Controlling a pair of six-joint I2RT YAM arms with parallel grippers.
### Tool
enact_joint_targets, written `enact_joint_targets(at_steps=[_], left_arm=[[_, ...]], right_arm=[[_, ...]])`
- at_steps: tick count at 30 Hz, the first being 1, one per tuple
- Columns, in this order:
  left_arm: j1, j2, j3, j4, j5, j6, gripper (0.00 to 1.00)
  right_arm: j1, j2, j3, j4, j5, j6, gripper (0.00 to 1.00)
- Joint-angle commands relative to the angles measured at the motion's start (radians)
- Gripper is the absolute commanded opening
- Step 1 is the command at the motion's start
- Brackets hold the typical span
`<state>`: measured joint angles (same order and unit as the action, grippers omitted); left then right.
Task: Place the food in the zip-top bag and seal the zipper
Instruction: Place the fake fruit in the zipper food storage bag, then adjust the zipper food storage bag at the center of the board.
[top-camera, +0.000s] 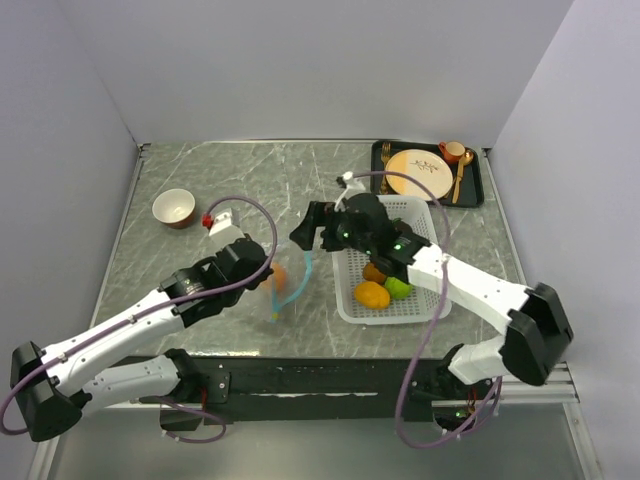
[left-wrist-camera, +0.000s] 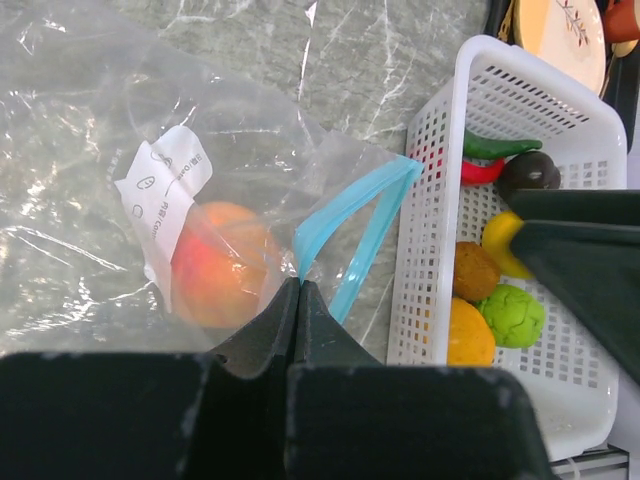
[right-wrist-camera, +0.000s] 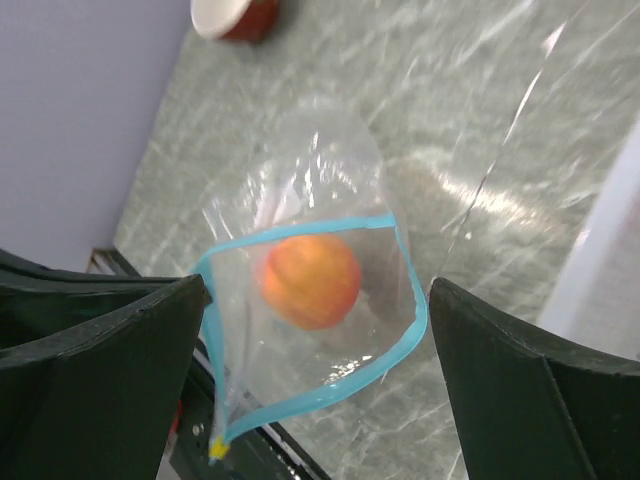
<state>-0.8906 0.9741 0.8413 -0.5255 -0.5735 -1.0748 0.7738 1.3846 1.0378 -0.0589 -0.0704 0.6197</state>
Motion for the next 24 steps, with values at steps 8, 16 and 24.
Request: enact_joint_targets(at_steps=[8,16,24], left_arm=[[0.001,-0.156,-0.05,-0.001,-0.065,-0.102,0.01],[0.001,-0.19,-0.035,-0.023,-0.084,-0.117,0.01],[0.001,-0.173,-0.03,-0.016,-0.085,-0.12,0.01]], right_arm=[[-0.208,-0.15,-0.091,-0.199,0.218,0.028,1.0],[-0.263,-0.199,-0.154,-0.038,-0.095,0.002,1.0],[-0.117,-0.04,-0.044,-0.009,-0.201,-0.005,0.92]])
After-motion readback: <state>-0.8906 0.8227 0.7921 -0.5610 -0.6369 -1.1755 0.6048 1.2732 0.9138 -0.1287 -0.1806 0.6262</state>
